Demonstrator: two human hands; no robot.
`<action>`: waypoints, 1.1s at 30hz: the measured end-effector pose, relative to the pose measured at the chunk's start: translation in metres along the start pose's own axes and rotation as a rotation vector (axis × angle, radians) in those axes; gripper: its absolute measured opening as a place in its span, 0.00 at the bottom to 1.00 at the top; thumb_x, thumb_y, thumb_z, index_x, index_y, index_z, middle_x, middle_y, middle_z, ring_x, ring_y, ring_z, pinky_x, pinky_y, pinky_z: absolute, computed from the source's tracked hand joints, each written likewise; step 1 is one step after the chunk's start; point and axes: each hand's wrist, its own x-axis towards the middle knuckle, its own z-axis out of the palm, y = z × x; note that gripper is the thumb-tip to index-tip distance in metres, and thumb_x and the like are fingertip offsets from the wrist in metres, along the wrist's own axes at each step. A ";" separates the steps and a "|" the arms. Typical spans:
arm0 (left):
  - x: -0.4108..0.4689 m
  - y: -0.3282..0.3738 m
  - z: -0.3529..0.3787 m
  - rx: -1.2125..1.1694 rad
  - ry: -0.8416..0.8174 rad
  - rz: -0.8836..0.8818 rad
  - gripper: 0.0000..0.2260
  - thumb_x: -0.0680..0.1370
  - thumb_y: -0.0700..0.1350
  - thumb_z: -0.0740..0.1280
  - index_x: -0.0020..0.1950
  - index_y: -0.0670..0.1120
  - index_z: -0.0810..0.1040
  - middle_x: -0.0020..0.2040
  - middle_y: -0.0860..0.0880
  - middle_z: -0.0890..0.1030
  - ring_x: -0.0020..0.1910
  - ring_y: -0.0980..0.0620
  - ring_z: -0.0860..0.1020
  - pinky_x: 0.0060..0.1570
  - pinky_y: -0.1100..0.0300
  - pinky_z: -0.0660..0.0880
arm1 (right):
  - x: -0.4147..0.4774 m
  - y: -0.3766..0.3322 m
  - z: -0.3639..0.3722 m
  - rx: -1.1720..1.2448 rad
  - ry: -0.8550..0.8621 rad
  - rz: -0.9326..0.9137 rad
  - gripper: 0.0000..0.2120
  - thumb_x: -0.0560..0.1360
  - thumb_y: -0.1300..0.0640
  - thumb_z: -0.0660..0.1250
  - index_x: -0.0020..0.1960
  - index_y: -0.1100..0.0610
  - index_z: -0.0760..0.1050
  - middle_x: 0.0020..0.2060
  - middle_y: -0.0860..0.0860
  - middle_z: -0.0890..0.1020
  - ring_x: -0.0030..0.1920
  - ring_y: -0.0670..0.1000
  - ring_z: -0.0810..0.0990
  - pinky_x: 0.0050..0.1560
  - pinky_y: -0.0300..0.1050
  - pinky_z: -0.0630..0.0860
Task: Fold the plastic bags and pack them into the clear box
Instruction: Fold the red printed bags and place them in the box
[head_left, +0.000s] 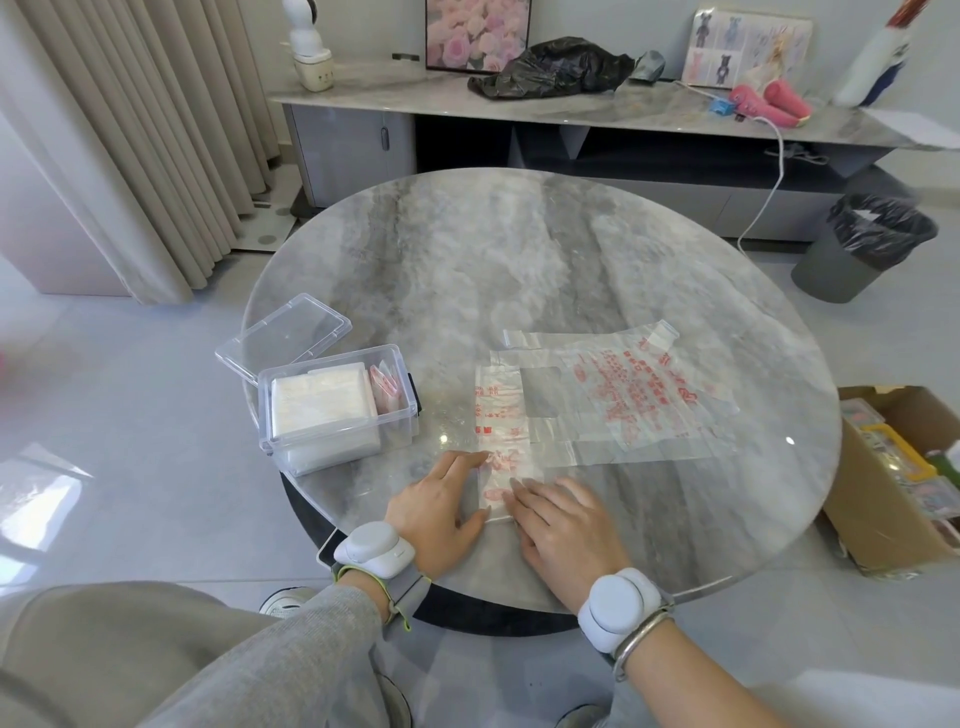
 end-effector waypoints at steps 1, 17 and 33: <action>0.000 0.000 0.000 -0.002 0.001 0.001 0.23 0.77 0.54 0.65 0.72 0.58 0.64 0.66 0.61 0.69 0.38 0.59 0.79 0.42 0.58 0.77 | 0.000 0.000 0.002 0.032 0.001 0.013 0.15 0.64 0.64 0.76 0.51 0.58 0.84 0.50 0.51 0.85 0.53 0.50 0.82 0.58 0.45 0.71; -0.003 -0.004 -0.002 -0.083 0.016 0.032 0.24 0.73 0.46 0.58 0.69 0.57 0.67 0.62 0.62 0.73 0.36 0.57 0.77 0.39 0.56 0.78 | 0.009 0.002 0.000 0.197 -0.083 -0.025 0.21 0.59 0.66 0.80 0.50 0.57 0.84 0.49 0.51 0.85 0.51 0.49 0.84 0.44 0.42 0.82; -0.016 -0.008 -0.004 0.054 0.230 0.289 0.14 0.73 0.54 0.61 0.53 0.53 0.81 0.50 0.58 0.80 0.59 0.55 0.72 0.53 0.59 0.70 | 0.023 -0.016 -0.068 0.618 -0.157 0.477 0.14 0.69 0.51 0.62 0.49 0.48 0.84 0.43 0.38 0.85 0.44 0.38 0.82 0.47 0.35 0.78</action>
